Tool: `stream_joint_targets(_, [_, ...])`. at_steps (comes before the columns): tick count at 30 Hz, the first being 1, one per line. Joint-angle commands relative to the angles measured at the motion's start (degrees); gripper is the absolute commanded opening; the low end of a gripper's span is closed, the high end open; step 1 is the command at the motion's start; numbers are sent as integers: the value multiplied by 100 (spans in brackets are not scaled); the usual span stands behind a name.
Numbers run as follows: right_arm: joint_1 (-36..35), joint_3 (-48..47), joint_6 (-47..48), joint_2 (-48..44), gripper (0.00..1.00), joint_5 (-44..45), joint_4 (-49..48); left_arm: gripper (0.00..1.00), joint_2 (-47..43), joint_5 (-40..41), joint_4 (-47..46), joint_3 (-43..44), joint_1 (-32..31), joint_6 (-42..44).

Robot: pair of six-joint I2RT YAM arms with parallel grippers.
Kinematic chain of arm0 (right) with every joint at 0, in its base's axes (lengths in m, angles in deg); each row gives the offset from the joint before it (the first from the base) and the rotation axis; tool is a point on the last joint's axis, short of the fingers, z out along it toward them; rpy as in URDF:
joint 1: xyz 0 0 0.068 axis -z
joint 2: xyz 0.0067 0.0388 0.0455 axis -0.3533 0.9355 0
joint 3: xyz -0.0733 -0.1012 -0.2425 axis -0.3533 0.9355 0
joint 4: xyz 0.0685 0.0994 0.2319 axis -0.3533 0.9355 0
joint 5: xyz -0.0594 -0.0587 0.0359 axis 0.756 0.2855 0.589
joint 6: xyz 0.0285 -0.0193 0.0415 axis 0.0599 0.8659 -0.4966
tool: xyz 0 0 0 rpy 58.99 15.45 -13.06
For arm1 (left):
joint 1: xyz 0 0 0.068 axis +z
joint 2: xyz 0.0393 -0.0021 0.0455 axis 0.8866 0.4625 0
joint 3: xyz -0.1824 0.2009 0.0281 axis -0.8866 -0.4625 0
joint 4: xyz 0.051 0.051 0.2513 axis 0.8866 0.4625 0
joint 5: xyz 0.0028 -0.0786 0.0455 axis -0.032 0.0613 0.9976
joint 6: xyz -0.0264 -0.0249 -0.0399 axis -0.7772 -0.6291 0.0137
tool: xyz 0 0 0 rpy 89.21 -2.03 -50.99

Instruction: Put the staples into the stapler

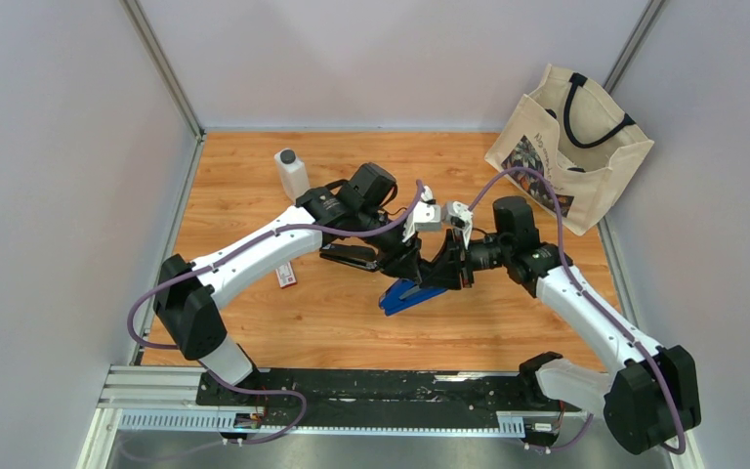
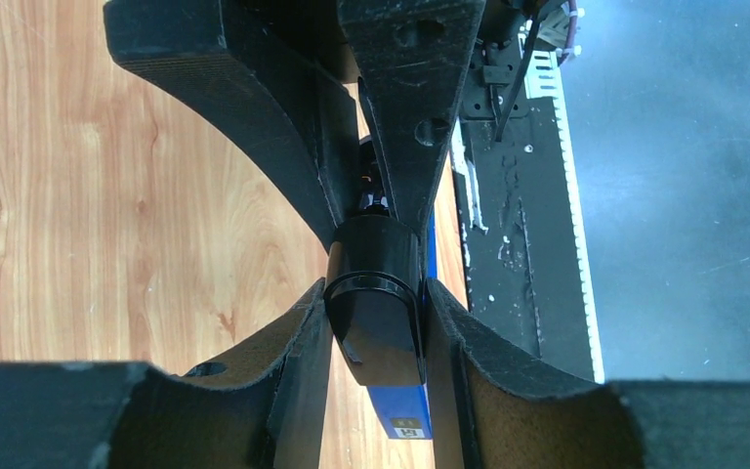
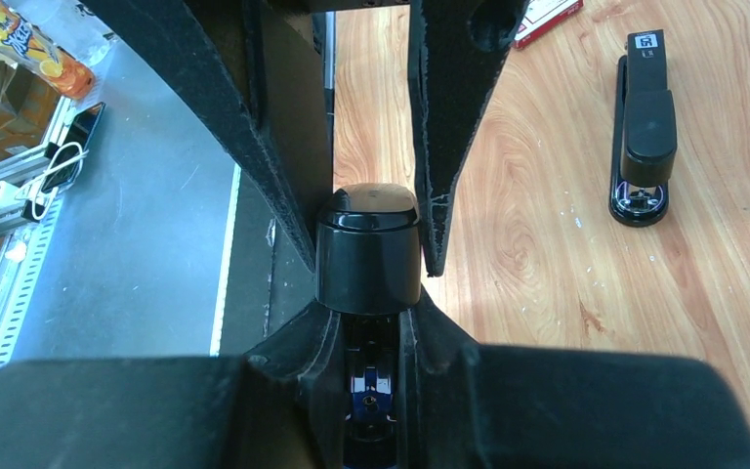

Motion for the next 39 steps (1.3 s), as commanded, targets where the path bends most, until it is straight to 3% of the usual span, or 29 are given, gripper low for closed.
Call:
stream_joint_targets(1, [99,-132,-100,-224,0,-380,-416,45,102,-625,481,30,-292,541])
stream_joint_targets(6, [108,-106,-12,-356,0,-380,-372,50,199,-450,569,91,-284,427])
stream_joint_targets(12, [135,-114,23,-409,0,-380,-337,48,234,-415,596,56,-284,366])
stream_joint_targets(16, [135,-106,84,-409,0,-327,-293,31,243,-441,508,100,-284,225])
stream_joint_targets(17, [143,-114,119,-409,0,-327,-258,22,252,-458,499,135,-284,199])
stream_joint_targets(21, [143,-150,225,-383,0,-301,-135,0,270,-441,490,197,-284,146])
stream_joint_targets(25, [152,-132,269,-444,0,-108,-144,0,217,-371,508,189,-275,146])
stream_joint_targets(26, [178,-158,312,-462,3,-73,-74,0,173,-310,499,180,-284,155])
stream_joint_targets(29, [223,-246,611,-506,27,-63,286,0,41,-195,525,136,-231,163])
stream_joint_targets(32, [231,-273,831,-532,40,-37,480,0,-108,-90,552,100,-152,207])
stream_joint_targets(39, [231,-185,911,-410,41,-133,393,0,-73,-45,701,118,-108,208])
